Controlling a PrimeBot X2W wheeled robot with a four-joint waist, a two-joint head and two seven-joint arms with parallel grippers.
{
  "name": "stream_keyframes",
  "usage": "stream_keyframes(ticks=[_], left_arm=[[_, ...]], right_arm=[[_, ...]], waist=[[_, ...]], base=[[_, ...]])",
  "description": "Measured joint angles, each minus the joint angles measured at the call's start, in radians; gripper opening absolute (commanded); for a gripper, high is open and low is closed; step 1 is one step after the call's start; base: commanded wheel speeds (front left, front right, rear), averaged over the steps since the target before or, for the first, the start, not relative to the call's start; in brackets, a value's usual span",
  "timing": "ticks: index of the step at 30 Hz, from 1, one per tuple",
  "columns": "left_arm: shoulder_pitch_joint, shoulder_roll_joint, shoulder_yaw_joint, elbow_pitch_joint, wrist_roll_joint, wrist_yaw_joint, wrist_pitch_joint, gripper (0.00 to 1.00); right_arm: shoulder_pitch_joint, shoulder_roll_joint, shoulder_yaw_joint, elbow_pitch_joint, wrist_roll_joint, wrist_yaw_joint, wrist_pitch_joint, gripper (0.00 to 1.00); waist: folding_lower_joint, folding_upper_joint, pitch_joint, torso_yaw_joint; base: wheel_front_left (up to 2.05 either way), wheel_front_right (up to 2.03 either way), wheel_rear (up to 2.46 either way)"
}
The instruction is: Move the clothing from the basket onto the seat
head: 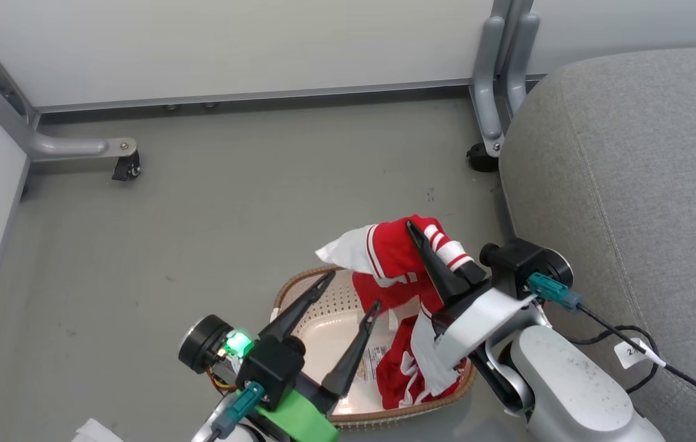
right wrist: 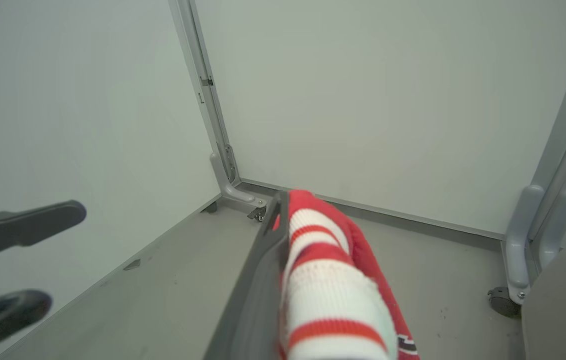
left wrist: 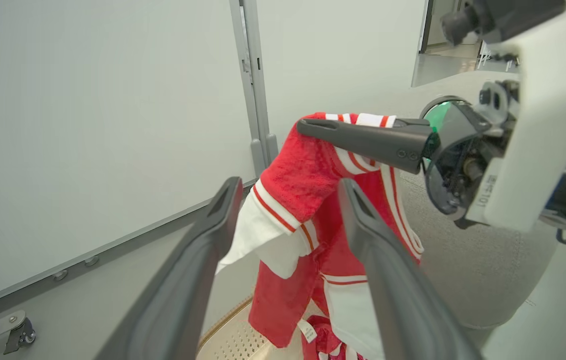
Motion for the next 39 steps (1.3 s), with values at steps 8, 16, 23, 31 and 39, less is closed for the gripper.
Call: stream_keyframes(ticks=[8,16,23,31,39], left_arm=[[0.01,0.015,-0.067,0.006,-0.002,-0.007,0.015,1.0],[0.005,0.026,-0.076,0.013,-0.008,-0.003,0.018,1.0],[-0.023,0.035,-0.089,0.004,-0.009,-0.003,0.022,1.0],[-0.075,0.04,-0.103,-0.019,-0.003,-0.003,0.036,1.0],[-0.189,0.038,-0.132,-0.056,0.013,-0.007,0.055,1.0]], right_arm=[[0.026,-0.014,-0.031,0.022,-0.008,0.0,0.0,0.0],[0.027,-0.021,-0.072,0.014,-0.018,0.0,0.0,0.0],[0.026,-0.021,-0.118,-0.003,-0.028,0.0,0.0,0.0],[-0.058,-0.048,-0.253,-0.049,-0.047,0.0,0.0,0.0],[-0.241,-0.145,-0.511,-0.102,-0.092,0.0,0.0,0.0]], waist=[[0.0,0.0,-0.001,-0.022],[0.0,0.0,0.022,-0.109],[0.0,0.0,0.04,-0.209],[0.0,0.0,0.082,-0.317],[0.0,0.0,0.184,-0.351]], base=[[0.0,0.0,0.0],[0.0,0.0,0.0],[0.0,0.0,0.0],[0.0,0.0,0.0],[0.0,0.0,0.0]])
